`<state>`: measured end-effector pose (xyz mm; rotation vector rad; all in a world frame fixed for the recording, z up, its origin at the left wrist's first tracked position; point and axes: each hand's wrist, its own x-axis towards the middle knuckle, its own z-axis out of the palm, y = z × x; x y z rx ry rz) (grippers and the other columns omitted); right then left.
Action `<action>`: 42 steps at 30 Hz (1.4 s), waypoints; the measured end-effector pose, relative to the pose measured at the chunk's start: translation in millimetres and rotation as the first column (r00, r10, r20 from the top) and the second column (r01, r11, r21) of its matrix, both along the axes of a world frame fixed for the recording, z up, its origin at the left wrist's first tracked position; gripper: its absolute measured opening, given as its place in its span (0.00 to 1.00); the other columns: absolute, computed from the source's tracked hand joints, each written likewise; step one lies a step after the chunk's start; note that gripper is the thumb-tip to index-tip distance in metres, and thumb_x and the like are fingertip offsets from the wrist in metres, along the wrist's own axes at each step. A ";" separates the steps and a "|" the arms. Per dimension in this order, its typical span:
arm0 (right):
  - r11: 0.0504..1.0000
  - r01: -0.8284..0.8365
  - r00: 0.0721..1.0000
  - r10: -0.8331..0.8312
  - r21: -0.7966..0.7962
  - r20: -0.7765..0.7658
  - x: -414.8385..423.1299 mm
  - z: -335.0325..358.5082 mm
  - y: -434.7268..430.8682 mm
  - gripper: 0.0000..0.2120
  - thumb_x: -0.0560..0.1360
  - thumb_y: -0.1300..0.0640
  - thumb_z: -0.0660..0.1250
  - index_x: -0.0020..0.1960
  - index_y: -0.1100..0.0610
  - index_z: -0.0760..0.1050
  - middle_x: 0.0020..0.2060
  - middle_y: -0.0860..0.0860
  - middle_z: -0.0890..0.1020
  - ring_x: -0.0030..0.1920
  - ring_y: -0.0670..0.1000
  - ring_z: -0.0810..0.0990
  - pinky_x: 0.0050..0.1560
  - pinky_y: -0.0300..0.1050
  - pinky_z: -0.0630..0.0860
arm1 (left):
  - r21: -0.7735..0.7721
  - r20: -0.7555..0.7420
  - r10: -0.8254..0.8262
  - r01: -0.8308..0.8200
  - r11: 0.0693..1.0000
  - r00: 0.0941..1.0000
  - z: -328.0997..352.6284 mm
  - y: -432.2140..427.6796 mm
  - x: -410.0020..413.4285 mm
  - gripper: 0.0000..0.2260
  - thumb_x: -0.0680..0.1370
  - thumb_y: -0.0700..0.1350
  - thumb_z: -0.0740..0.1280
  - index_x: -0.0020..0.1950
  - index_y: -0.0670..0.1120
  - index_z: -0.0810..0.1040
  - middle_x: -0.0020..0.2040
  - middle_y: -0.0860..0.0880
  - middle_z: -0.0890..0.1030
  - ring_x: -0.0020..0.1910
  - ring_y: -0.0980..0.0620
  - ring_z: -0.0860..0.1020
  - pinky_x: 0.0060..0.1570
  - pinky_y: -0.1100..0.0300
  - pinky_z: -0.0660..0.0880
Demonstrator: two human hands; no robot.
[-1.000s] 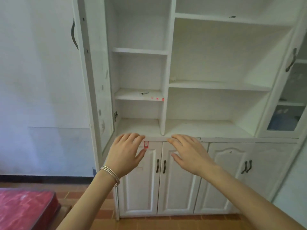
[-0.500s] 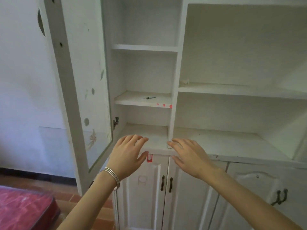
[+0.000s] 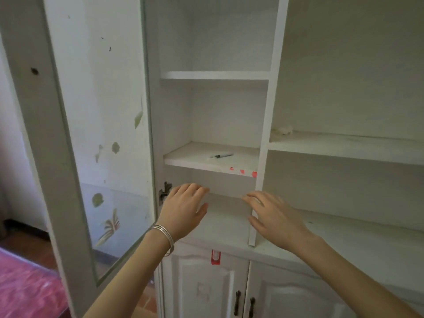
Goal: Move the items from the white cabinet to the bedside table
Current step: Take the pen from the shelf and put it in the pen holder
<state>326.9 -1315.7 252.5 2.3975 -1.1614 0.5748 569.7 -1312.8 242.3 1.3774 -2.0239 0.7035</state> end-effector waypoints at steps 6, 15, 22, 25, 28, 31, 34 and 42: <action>0.999 0.006 1.000 -0.006 -0.051 0.018 13.8 16.2 -81.0 0.20 0.67 0.54 0.64 0.58 0.56 0.75 0.52 0.53 0.80 0.52 0.55 0.79 0.48 0.48 0.76 | -0.040 -0.002 0.014 -0.014 0.999 1.000 17.7 -91.0 14.2 0.14 0.72 0.48 0.62 0.54 0.45 0.79 0.47 0.48 0.81 0.46 0.46 0.79 0.45 0.53 0.74; 0.999 0.046 0.993 -0.045 -0.009 0.108 36.7 44.2 -173.0 0.23 0.73 0.46 0.53 0.60 0.57 0.75 0.54 0.54 0.80 0.53 0.56 0.79 0.48 0.50 0.76 | 0.016 -0.043 -0.030 0.031 0.999 0.999 49.3 -224.1 29.7 0.04 0.71 0.44 0.69 0.44 0.46 0.81 0.40 0.48 0.81 0.41 0.44 0.79 0.42 0.53 0.73; 0.998 0.050 0.995 -0.053 0.039 0.087 33.5 45.3 -198.7 0.25 0.74 0.45 0.51 0.64 0.56 0.71 0.59 0.54 0.76 0.58 0.55 0.75 0.55 0.52 0.74 | 0.154 0.016 0.007 -0.009 0.988 1.000 48.7 -275.3 22.4 0.12 0.78 0.54 0.61 0.56 0.50 0.77 0.53 0.52 0.79 0.57 0.49 0.72 0.53 0.58 0.61; 0.998 0.050 0.996 -0.053 0.044 0.068 32.2 46.0 -202.5 0.25 0.74 0.46 0.51 0.64 0.57 0.71 0.60 0.55 0.76 0.58 0.55 0.75 0.55 0.51 0.75 | 0.217 0.041 0.022 -0.031 0.976 0.999 49.6 -287.2 20.1 0.11 0.78 0.53 0.60 0.55 0.51 0.77 0.53 0.53 0.79 0.56 0.50 0.71 0.52 0.57 0.62; 0.997 0.053 0.997 -0.055 0.047 0.062 34.0 46.6 -206.4 0.24 0.74 0.46 0.51 0.64 0.56 0.71 0.60 0.54 0.75 0.58 0.54 0.75 0.54 0.50 0.74 | 0.240 0.032 0.015 -0.023 0.970 0.999 48.4 -293.4 18.5 0.10 0.78 0.52 0.60 0.53 0.52 0.77 0.51 0.52 0.80 0.54 0.50 0.72 0.51 0.57 0.64; 0.998 0.050 0.997 -0.053 0.040 0.065 38.0 46.5 -209.1 0.23 0.74 0.47 0.52 0.63 0.56 0.71 0.59 0.54 0.76 0.56 0.55 0.76 0.52 0.50 0.76 | 0.242 -0.001 -0.006 0.006 0.970 1.000 47.8 -294.8 19.7 0.09 0.76 0.51 0.62 0.53 0.53 0.77 0.49 0.55 0.80 0.53 0.50 0.72 0.49 0.58 0.64; 0.998 0.043 0.997 -0.046 0.052 0.056 41.6 46.5 -210.0 0.22 0.74 0.48 0.53 0.61 0.58 0.73 0.57 0.55 0.77 0.55 0.56 0.77 0.49 0.51 0.78 | 0.248 -0.059 -0.048 0.061 0.967 0.997 48.7 -292.9 25.1 0.09 0.74 0.48 0.65 0.52 0.52 0.78 0.48 0.53 0.80 0.51 0.48 0.74 0.47 0.58 0.66; 0.997 0.009 0.998 -0.013 0.080 0.057 44.4 43.9 -204.2 0.24 0.74 0.47 0.52 0.63 0.57 0.71 0.60 0.54 0.76 0.58 0.55 0.74 0.53 0.52 0.76 | -0.010 -0.351 -0.277 0.292 0.956 0.895 53.9 -250.9 40.9 0.07 0.67 0.36 0.71 0.41 0.47 0.81 0.37 0.53 0.78 0.35 0.55 0.77 0.35 0.61 0.73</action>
